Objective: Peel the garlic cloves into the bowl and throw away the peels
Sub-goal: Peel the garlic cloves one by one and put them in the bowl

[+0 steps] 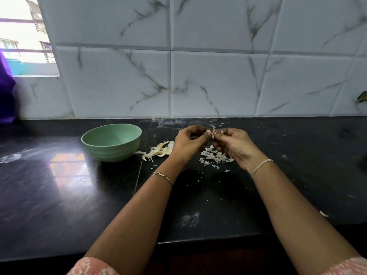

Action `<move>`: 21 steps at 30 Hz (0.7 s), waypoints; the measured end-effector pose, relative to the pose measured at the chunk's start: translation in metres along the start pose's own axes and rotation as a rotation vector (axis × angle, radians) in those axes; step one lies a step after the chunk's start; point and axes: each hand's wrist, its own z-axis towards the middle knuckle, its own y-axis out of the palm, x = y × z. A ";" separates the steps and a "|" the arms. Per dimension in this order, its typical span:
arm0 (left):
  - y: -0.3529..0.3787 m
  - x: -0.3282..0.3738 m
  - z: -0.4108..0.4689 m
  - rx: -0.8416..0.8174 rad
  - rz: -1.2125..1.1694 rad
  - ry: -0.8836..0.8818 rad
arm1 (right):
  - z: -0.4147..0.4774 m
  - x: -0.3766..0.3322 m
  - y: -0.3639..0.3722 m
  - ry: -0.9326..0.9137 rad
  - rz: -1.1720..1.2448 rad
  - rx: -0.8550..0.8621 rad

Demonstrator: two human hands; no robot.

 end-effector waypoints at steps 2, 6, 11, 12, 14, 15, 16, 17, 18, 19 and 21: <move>0.000 0.002 -0.001 0.024 -0.117 -0.065 | 0.002 0.005 -0.001 -0.119 -0.244 0.072; -0.002 0.006 -0.004 0.069 -0.260 -0.153 | 0.007 0.010 -0.003 -0.381 -0.576 0.145; -0.001 0.005 -0.004 0.077 -0.202 -0.201 | 0.003 0.013 0.003 -0.507 -0.678 0.052; -0.001 0.005 -0.004 0.077 -0.188 -0.208 | 0.003 0.014 0.003 -0.519 -0.680 0.056; 0.000 0.006 -0.004 0.077 -0.174 -0.220 | 0.003 0.014 0.003 -0.533 -0.701 0.086; 0.001 0.006 -0.004 0.073 -0.173 -0.228 | 0.004 0.015 0.003 -0.536 -0.712 0.103; 0.001 0.006 -0.004 0.067 -0.172 -0.235 | 0.005 0.015 0.003 -0.538 -0.717 0.118; 0.002 0.006 -0.005 0.058 -0.164 -0.240 | 0.006 0.015 0.003 -0.534 -0.719 0.133; 0.002 0.006 -0.005 0.049 -0.154 -0.244 | 0.006 0.015 0.003 -0.523 -0.709 0.144; 0.002 0.006 -0.005 0.040 -0.149 -0.247 | 0.007 0.016 0.004 -0.505 -0.689 0.148; 0.001 0.006 -0.006 0.030 -0.149 -0.253 | 0.009 0.017 0.004 -0.475 -0.646 0.144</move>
